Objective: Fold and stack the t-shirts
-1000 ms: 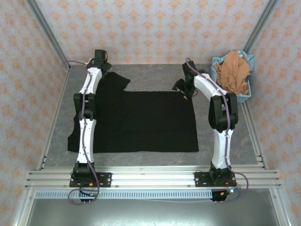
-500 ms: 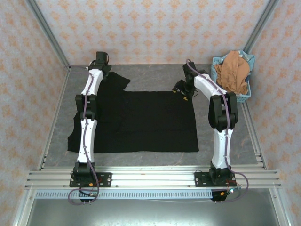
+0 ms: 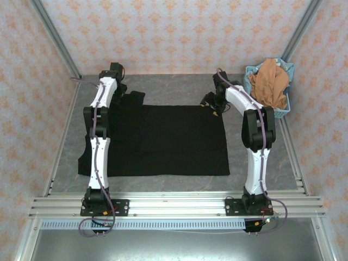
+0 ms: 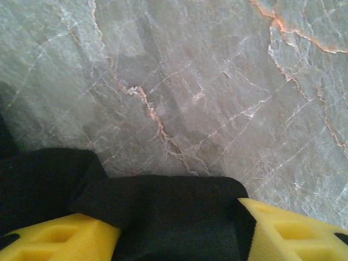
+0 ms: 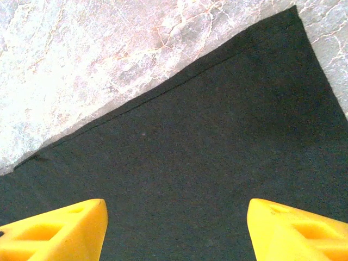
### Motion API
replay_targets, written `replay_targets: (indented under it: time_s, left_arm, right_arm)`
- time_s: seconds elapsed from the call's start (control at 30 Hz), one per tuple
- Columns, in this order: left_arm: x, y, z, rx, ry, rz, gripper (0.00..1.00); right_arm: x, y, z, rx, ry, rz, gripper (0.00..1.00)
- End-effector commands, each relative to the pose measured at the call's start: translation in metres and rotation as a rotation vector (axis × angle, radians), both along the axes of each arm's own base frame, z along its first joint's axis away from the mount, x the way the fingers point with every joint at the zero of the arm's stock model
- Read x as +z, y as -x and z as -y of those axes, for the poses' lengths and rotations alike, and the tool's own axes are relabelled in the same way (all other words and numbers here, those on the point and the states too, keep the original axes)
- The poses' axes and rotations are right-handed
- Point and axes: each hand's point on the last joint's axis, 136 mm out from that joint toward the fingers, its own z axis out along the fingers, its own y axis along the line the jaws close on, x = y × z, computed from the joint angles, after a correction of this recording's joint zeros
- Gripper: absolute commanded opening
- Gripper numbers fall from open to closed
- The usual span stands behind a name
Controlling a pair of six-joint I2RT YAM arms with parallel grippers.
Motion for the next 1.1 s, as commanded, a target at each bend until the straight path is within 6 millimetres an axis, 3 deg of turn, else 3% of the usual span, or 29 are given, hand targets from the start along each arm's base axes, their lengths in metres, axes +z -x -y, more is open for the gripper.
replay_targets:
  time_s: [0.0, 0.1, 0.17, 0.3, 0.37, 0.47, 0.53, 0.67, 0.8, 1.07]
  left_arm:
    - [-0.064, 0.051, 0.001, 0.037, 0.075, -0.262, 0.53]
    - [-0.078, 0.050, 0.002, 0.037, 0.107, -0.266, 0.29]
    - [-0.080, 0.050, 0.001, 0.026, 0.109, -0.263, 0.18]
    - [-0.063, 0.035, -0.002, -0.027, 0.085, -0.196, 0.00]
    - [-0.044, 0.021, -0.001, -0.066, 0.067, -0.127, 0.00]
    - [0.002, -0.003, 0.002, -0.156, -0.012, -0.003, 0.00]
    - [0.031, -0.014, 0.009, -0.212, -0.057, 0.066, 0.00]
    - [0.068, -0.026, 0.028, -0.308, -0.110, 0.157, 0.00]
    - [0.081, -0.026, 0.041, -0.364, -0.114, 0.177, 0.00]
    - [0.099, -0.018, 0.048, -0.384, -0.126, 0.194, 0.00]
  right_arm:
    - [0.013, -0.001, 0.001, -0.009, -0.013, 0.031, 0.69]
    - [0.014, 0.000, 0.002, -0.010, -0.008, 0.031, 0.69]
    - [0.016, -0.001, 0.003, -0.009, -0.004, 0.038, 0.69]
    - [0.020, -0.005, 0.012, -0.033, 0.023, 0.058, 0.68]
    - [0.025, -0.011, 0.020, -0.060, 0.037, 0.085, 0.68]
    - [0.027, -0.021, 0.037, -0.120, 0.074, 0.104, 0.66]
    - [0.020, -0.024, 0.051, -0.163, 0.120, 0.078, 0.64]
    - [0.006, -0.035, 0.071, -0.194, 0.194, 0.033, 0.57]
    - [0.000, -0.049, 0.073, -0.178, 0.228, 0.035, 0.56]
    - [-0.029, -0.051, 0.063, -0.163, 0.221, -0.032, 0.50]
